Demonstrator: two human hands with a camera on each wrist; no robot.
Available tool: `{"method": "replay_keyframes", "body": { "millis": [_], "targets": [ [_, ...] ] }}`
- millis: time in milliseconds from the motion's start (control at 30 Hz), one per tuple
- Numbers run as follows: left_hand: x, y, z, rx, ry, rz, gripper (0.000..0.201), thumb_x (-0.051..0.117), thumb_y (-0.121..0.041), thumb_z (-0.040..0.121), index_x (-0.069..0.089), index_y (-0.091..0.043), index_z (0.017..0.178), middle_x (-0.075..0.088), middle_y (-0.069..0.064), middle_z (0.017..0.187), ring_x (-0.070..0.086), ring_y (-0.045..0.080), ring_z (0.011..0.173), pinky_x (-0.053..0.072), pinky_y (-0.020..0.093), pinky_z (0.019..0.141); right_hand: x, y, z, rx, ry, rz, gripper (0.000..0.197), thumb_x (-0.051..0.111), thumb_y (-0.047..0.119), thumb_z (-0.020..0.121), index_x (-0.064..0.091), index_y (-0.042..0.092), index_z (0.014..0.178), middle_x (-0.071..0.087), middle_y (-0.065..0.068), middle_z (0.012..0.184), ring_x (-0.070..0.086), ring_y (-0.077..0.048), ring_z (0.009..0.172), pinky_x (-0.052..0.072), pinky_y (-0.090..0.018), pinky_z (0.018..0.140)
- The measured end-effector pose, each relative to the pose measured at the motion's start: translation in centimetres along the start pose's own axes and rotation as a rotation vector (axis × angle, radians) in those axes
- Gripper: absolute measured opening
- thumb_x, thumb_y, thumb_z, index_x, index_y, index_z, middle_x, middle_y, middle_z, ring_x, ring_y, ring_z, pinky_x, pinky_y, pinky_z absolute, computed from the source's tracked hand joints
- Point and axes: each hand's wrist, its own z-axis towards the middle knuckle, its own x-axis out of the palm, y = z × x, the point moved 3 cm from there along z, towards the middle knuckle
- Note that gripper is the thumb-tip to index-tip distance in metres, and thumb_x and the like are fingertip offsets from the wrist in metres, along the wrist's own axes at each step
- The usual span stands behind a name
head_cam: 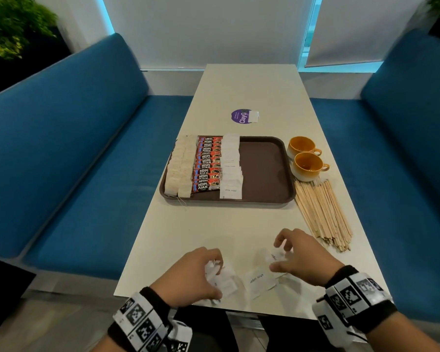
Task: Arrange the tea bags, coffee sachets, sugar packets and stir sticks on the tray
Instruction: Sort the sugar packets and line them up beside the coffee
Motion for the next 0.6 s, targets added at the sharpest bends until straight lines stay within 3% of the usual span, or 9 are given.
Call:
{"method": "replay_keyframes", "body": {
  "millis": [100,167,400,600],
  "targets": [
    [2.0,0.5,0.8,-0.056,-0.035,0.179,0.054,0.082,-0.043,0.057,0.046,-0.043,0.098,0.047,-0.014,0.102,0.057,0.011,0.089,0.053,0.034,0.081,1.2,-0.1,0.0,-0.012,0.044,-0.028,0.081,0.091,0.053,0.061,0.045,0.038,0.126,0.041,0.008,0.117,0.055,-0.013,0.108,0.051,-0.026,0.09],
    [2.8,0.5,1.6,-0.078,-0.062,0.212,0.057,0.083,-0.042,0.058,0.047,-0.042,0.103,0.045,-0.013,0.103,0.058,0.015,0.086,0.055,0.037,0.078,1.9,0.5,0.1,-0.029,0.105,-0.091,0.089,0.091,0.05,0.061,0.041,0.038,0.134,0.037,0.007,0.121,0.055,-0.016,0.107,0.051,-0.028,0.093],
    [2.3,-0.3,5.0,-0.056,-0.153,0.179,0.056,0.088,-0.038,0.066,0.052,-0.036,0.11,0.045,-0.009,0.105,0.057,0.019,0.087,0.051,0.033,0.075,3.1,2.4,1.7,-0.066,0.125,-0.133,0.08,0.089,0.038,0.07,0.044,0.033,0.135,0.038,0.005,0.12,0.057,-0.018,0.1,0.05,-0.028,0.088],
    [1.4,-0.2,5.5,-0.036,-0.166,0.047,0.052,0.089,-0.035,0.065,0.049,-0.038,0.097,0.049,-0.009,0.103,0.054,0.015,0.09,0.045,0.029,0.074,3.2,2.3,2.5,-0.031,0.105,-0.102,0.063,0.092,0.037,0.066,0.05,0.03,0.112,0.04,0.006,0.112,0.058,-0.016,0.092,0.05,-0.027,0.08]
  ]
}}
